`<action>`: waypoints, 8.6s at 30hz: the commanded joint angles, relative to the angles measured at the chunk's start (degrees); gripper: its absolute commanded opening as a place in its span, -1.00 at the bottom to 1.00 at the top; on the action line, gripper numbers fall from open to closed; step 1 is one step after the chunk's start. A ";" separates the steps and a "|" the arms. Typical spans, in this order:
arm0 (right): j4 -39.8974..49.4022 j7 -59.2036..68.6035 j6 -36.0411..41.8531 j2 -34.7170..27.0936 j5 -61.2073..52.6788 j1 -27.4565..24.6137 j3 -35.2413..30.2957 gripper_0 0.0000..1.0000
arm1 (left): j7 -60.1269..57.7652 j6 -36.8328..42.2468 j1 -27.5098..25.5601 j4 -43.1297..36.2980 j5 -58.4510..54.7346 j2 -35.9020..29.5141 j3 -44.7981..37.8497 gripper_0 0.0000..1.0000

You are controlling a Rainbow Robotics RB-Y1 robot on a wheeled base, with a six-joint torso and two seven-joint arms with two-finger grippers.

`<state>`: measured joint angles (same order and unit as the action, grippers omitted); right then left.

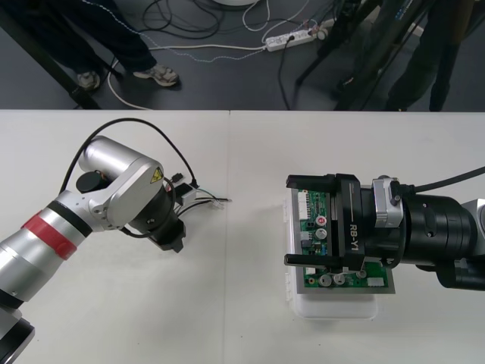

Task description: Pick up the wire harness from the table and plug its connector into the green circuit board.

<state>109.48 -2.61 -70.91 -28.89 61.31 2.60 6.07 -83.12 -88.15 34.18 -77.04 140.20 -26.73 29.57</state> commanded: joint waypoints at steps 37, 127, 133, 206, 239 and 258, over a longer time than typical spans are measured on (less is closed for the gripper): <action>2.06 -2.04 0.51 0.77 -0.05 1.27 -0.18 1.00 | 17.90 -1.85 1.59 -0.65 -3.80 0.81 -8.65 -1.00; 2.15 -2.13 1.21 0.77 -2.07 1.09 -2.11 1.00 | 65.28 -1.85 -25.22 -63.49 -37.02 16.36 -48.55 -1.00; 2.15 -2.13 1.39 0.77 -2.07 0.91 -2.11 1.00 | 68.09 -1.85 -24.08 -63.58 -37.55 16.36 -48.38 -1.00; 3.38 3.93 5.78 -4.86 -10.51 -1.99 -4.31 1.00 | 97.71 -0.18 -26.36 -63.32 -23.13 8.01 -38.62 -1.00; 28.78 21.25 26.26 -2.57 -5.50 -17.72 -3.96 1.00 | 98.59 -0.09 -26.45 -63.32 -22.52 8.01 -38.62 -1.00; 34.58 22.92 45.25 -2.66 5.93 -18.60 10.19 1.00 | 98.59 -0.18 -26.45 -63.23 -21.73 8.01 -38.62 -1.00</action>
<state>141.18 18.11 -27.24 -32.11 65.83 -14.95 12.91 11.56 -88.67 8.74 -138.36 117.95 -17.24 -10.15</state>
